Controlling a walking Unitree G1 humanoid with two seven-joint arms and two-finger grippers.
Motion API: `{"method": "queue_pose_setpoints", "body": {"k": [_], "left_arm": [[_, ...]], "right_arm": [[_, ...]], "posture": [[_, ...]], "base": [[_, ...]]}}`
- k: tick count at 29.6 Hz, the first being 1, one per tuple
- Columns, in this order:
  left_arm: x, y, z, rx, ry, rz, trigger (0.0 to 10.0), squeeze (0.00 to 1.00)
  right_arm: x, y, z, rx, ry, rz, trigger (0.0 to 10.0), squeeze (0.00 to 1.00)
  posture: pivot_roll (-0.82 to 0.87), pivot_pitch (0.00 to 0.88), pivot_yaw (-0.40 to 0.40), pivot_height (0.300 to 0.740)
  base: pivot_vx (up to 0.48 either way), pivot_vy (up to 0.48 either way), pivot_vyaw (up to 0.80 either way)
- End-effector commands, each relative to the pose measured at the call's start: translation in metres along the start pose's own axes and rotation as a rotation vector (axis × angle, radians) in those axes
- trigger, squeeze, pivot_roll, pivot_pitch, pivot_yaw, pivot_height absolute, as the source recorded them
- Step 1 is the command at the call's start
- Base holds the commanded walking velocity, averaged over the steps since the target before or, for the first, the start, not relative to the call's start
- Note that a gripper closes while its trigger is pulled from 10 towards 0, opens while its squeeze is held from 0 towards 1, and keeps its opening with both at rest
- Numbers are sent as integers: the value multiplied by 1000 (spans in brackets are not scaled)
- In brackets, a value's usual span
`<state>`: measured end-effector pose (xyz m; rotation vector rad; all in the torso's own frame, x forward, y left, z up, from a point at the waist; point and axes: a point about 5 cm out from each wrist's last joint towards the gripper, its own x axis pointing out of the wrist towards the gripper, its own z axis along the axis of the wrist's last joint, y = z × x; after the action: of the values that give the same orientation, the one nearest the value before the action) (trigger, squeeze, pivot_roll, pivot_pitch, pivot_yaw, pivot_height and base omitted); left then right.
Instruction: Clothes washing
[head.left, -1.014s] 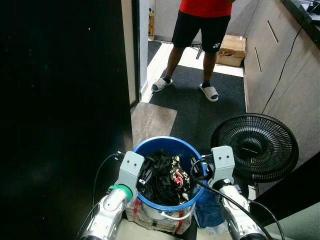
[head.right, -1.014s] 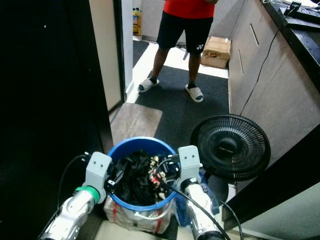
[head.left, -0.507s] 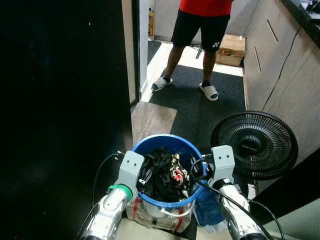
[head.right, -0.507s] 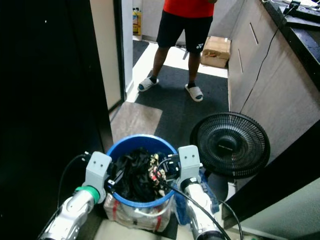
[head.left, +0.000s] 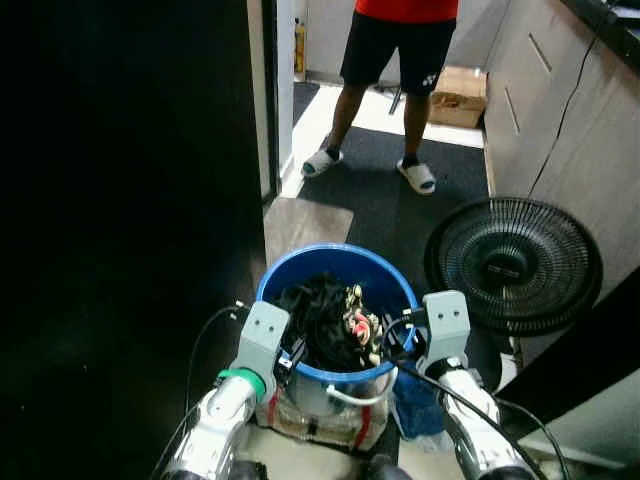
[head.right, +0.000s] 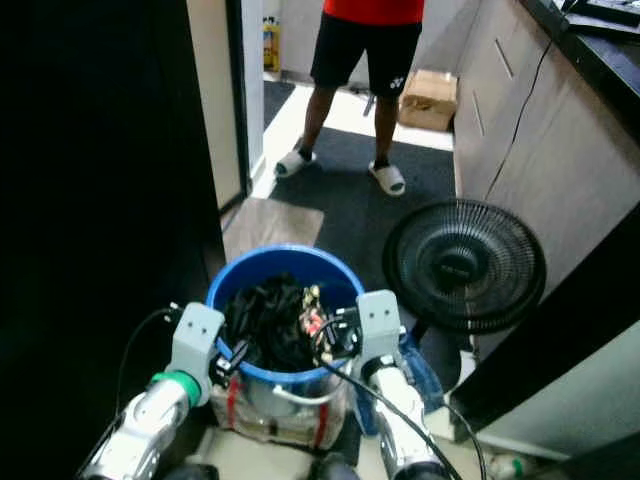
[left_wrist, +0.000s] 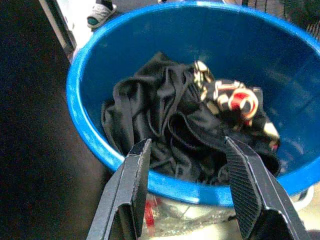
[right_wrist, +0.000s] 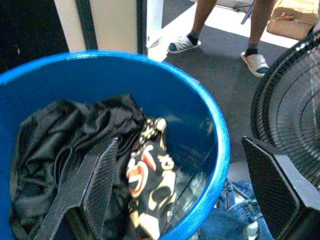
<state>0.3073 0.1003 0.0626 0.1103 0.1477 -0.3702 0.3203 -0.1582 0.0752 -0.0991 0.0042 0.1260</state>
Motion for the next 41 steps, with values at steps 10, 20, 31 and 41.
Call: {"method": "queue_pose_setpoints", "body": {"k": [10, 20, 31, 41], "left_arm": [[3, 7, 12, -64, -14, 35, 10000, 0], [2, 39, 132, -112, -381, 72, 10000, 0], [-9, 13, 180, -62, -524, -20, 10000, 0], [-11, 8, 178, -72, -479, -26, 10000, 0]], "right_arm": [[5, -12, 18, 14, -68, -36, 10000, 0], [15, -32, 141, -10, -496, -54, 10000, 0], [-1, -16, 188, -29, -655, 3, 10000, 0], [-5, -6, 171, -33, -559, 71, 10000, 0]], "posture": [[-2, 103, 33, 590], [9, 100, 36, 565], [-3, 99, 39, 565], [1, 112, 39, 565]], "base": [[0, 0, 0], [0, 0, 0], [0, 0, 0], [0, 0, 0]]}}
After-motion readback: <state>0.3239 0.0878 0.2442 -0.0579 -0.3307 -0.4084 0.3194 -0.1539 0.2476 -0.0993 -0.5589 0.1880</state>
